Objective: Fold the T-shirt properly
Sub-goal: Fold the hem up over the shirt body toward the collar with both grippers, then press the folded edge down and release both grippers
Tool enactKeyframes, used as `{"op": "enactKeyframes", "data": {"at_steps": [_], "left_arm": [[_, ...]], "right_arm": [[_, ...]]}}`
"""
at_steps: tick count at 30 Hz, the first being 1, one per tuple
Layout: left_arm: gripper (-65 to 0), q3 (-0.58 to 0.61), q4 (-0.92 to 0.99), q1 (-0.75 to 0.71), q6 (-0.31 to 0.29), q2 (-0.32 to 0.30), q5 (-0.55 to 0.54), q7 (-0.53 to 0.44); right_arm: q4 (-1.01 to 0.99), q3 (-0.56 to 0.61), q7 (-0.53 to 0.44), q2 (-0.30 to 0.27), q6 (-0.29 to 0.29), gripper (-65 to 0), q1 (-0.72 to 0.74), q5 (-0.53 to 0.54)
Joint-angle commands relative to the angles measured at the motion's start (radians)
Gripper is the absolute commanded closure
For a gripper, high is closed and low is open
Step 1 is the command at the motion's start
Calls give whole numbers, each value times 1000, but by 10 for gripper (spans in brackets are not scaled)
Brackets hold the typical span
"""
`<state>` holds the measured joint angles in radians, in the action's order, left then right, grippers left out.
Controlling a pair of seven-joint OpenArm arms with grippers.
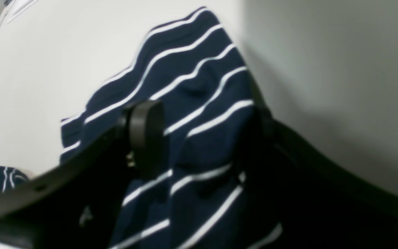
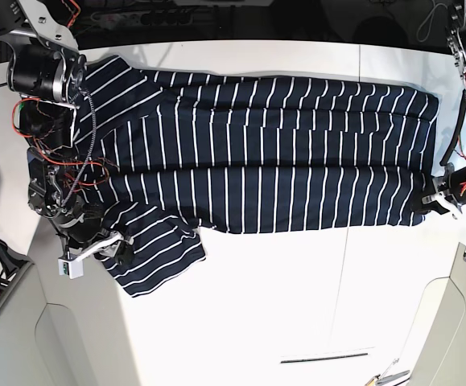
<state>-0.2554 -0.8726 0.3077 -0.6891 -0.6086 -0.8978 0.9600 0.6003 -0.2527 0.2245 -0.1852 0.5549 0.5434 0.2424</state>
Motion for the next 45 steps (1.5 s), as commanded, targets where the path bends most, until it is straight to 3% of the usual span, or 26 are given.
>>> {"op": "enactKeyframes", "data": {"at_steps": [1,3,8,9,15,18,26,31,36,45], "left_arm": [[0,-6,-18,21,-9,-17,-17,-17],[0,-6,-18,21,-9,-14,-17,-17],[0,-6,-18,22,-9,-15,-18,-9],[0,-6,-18,22,-9,-15,-18,-8],[0,-6,-31,24,-9,-32,-27,-8],[0,-6,-64,24,-9,-56,-31,22],[0,-7,-187,19,-9,-116,-161,209],[0,-7,-315,-58,-9,-138,-161,219],[0,-7,-412,-142,-9,-143,-161,219],[0,-16,-427,-219,-9,-145,-169,219]], "right_arm": [[14,3,-11,-7,9,-343,29,7],[14,3,-11,-8,9,-321,30,7],[21,3,-11,-14,10,-17,30,7],[27,3,-10,-14,11,0,30,7],[114,2,30,-18,29,0,24,-19],[225,2,108,-17,29,0,-3,-10],[640,-14,311,-21,25,0,-180,150],[846,-42,404,-40,26,0,-305,257],[968,-80,423,-53,25,0,-409,301],[1122,-118,445,-52,26,0,-594,362]]}}
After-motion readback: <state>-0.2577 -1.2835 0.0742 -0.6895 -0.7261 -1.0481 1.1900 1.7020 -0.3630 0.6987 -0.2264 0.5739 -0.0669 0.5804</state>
